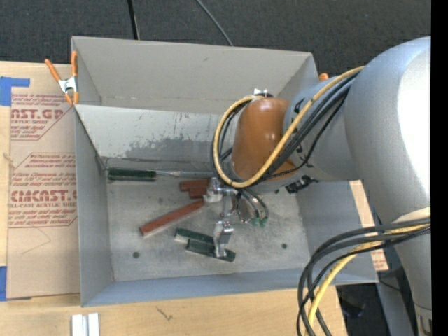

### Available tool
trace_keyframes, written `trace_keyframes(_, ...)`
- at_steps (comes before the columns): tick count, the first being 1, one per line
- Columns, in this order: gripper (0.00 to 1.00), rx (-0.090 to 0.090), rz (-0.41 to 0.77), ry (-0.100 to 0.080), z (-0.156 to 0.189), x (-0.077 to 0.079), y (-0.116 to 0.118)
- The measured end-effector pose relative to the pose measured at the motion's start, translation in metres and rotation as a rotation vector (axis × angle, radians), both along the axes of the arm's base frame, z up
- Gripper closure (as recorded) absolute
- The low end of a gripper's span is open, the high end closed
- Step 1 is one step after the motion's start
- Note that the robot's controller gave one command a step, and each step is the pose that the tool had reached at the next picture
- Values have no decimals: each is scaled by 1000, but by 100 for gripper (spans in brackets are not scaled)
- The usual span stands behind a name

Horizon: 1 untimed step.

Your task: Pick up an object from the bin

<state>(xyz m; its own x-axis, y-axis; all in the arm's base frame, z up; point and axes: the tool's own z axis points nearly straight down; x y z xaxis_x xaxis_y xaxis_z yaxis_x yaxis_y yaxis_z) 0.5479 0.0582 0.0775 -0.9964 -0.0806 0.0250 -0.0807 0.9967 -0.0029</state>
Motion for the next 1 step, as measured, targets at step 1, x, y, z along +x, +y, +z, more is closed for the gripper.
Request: trace_keyframes(1,100,6,307,-42,-2,-61,44)
